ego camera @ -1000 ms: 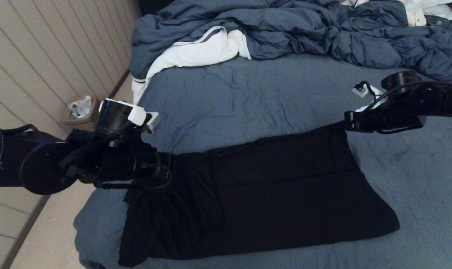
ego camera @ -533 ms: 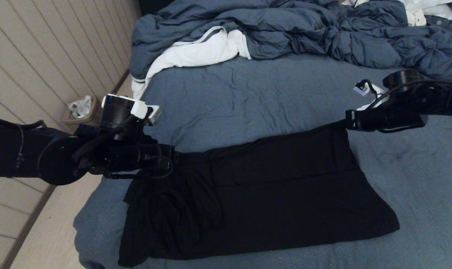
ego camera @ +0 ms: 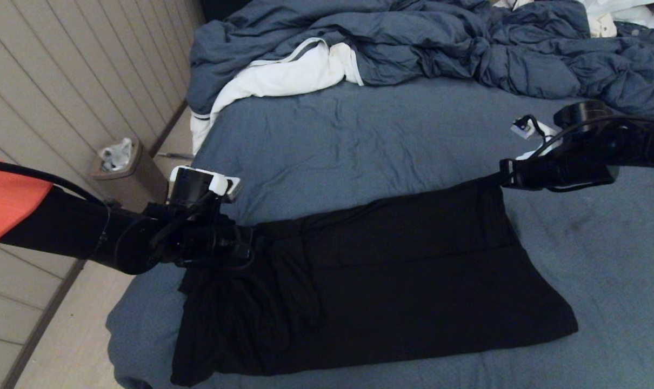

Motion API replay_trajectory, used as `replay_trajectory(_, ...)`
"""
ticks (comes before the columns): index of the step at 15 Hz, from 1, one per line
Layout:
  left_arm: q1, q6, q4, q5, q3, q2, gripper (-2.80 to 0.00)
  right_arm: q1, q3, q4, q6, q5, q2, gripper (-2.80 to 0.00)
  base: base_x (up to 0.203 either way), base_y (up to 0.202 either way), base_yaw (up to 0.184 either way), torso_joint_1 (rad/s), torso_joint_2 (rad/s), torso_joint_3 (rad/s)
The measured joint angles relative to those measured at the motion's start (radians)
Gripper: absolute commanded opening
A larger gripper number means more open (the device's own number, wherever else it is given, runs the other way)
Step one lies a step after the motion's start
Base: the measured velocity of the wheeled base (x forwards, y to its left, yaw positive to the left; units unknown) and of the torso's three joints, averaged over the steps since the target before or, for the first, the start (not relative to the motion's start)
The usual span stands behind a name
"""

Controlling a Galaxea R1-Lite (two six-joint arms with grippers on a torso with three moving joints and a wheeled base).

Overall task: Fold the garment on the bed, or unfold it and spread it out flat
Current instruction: Fold the black T-shirt

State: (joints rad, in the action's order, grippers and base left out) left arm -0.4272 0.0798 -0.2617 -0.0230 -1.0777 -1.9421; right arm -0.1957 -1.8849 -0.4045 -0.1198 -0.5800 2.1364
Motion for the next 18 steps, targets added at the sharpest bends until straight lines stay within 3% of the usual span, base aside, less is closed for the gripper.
replay_trajectory(4,0.000,0.005,-0.004,0.027,0.031,-0.013,0.00,0.001,0.002,0.000,0.000,-0.001,0.002,-2.80,0.000,0.000,0.000,0.000,0.00,0.000)
replay_trajectory(5,0.000,0.005,-0.005,0.030,0.032,-0.014,-2.80,0.001,0.002,0.000,0.000,-0.001,0.004,-2.80,0.000,0.000,0.000,0.000,0.00,0.000)
replay_trajectory(9,-0.001,0.013,-0.049,0.034,0.024,-0.016,-2.80,0.001,0.000,0.000,0.000,-0.001,0.007,-2.80,0.000,0.000,0.000,0.000,0.00,0.000)
replay_trajectory(18,-0.001,0.022,-0.037,0.031,0.009,0.028,-2.80,0.001,0.000,0.000,0.001,-0.002,0.003,-2.80,0.000,0.000,0.000,0.000,0.00,0.000)
